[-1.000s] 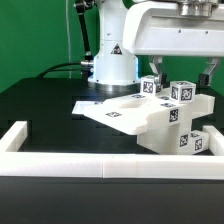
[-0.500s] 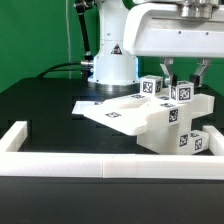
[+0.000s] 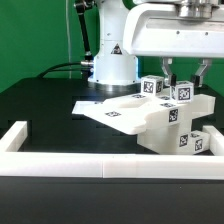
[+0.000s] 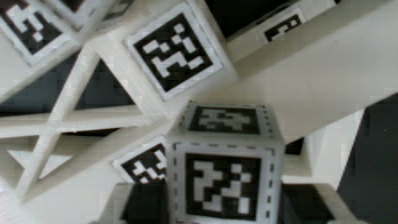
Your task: Assemble chair
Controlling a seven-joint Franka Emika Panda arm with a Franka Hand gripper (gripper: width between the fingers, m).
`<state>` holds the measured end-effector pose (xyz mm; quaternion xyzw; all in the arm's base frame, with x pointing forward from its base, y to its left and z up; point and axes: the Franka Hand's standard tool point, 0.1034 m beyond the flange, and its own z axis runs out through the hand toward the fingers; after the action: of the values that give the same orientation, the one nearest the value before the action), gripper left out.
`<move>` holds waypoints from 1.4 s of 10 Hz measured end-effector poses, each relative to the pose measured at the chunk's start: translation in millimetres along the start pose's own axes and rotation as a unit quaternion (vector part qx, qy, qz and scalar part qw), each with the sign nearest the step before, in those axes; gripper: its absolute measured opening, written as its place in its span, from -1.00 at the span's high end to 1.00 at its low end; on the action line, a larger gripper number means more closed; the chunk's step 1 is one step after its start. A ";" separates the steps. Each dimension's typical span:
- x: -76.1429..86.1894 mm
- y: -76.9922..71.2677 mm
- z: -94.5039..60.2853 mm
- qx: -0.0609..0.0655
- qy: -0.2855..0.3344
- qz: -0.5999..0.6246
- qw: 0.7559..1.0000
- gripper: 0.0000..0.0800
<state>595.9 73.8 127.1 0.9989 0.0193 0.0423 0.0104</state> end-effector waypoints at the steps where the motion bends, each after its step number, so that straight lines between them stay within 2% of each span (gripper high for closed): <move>1: -0.1 -0.2 0.4 0.000 0.000 0.031 1.000 0.29; 6: 4.7 -4.1 1.1 0.000 0.004 0.257 0.966 0.29; 11: 6.0 -0.9 1.4 0.001 0.004 0.440 0.898 0.29; 14: 6.8 0.7 1.2 -0.003 -0.004 0.493 0.870 0.29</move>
Offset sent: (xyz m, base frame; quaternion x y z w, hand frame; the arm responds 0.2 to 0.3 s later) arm 0.0052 0.0109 -0.0120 -0.0153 -0.0019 0.2264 0.9739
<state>602.7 73.3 126.5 0.8788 -0.4755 0.0385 -0.0091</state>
